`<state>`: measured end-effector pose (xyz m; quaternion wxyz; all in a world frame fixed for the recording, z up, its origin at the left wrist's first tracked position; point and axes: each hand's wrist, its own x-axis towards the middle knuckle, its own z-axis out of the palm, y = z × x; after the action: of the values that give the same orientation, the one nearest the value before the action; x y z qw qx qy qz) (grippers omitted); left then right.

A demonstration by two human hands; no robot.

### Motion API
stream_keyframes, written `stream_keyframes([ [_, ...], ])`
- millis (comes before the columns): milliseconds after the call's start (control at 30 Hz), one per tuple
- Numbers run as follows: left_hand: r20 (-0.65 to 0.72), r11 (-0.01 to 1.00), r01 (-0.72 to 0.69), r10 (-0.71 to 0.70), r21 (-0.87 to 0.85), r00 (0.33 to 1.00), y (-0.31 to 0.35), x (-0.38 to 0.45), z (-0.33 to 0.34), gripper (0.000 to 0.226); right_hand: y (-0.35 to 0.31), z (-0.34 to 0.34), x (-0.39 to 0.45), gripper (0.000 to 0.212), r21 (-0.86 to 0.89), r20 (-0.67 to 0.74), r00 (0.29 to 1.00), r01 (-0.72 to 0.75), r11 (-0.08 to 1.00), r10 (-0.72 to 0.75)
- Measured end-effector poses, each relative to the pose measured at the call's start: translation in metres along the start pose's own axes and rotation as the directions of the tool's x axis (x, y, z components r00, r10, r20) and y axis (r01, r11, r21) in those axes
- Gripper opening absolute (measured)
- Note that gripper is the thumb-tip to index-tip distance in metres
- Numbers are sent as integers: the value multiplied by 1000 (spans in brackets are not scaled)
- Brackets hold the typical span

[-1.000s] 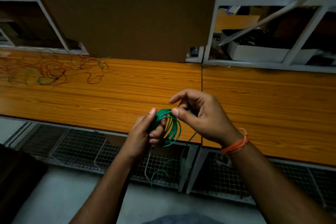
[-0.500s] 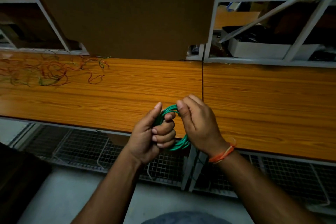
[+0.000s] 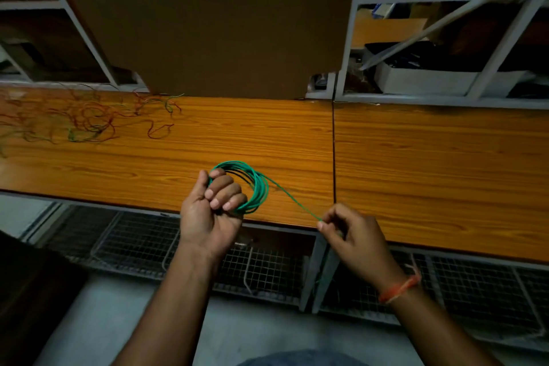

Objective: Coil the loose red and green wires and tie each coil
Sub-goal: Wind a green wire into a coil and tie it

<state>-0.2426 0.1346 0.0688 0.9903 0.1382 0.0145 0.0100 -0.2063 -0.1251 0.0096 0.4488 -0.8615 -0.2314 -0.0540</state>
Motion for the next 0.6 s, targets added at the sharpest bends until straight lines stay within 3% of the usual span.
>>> stream_keyframes([
  [100,-84,993,-114,113,-10,990,8,2,-2,37,1,4,-11,13,-127,33,989,147,981,-144],
  [233,-160,969,-237,224,-70,962,21,3,-5,49,-4,4,-24,11,-51,-46,988,143,988,-146],
  [300,-225,954,-298,297,31,928,25,3,-5,48,-7,-2,-24,8,-35,-79,984,156,987,-159],
  [400,-248,911,-287,363,296,898,10,2,-3,35,-24,-8,-17,14,-48,24,954,300,953,-299],
  [467,-207,812,-250,408,528,889,-12,1,-1,33,-47,-11,-7,14,-22,71,914,403,915,-401],
  [600,-45,468,-133,351,874,935,-46,-8,3,48,-87,-16,23,18,10,44,866,499,867,-499],
])
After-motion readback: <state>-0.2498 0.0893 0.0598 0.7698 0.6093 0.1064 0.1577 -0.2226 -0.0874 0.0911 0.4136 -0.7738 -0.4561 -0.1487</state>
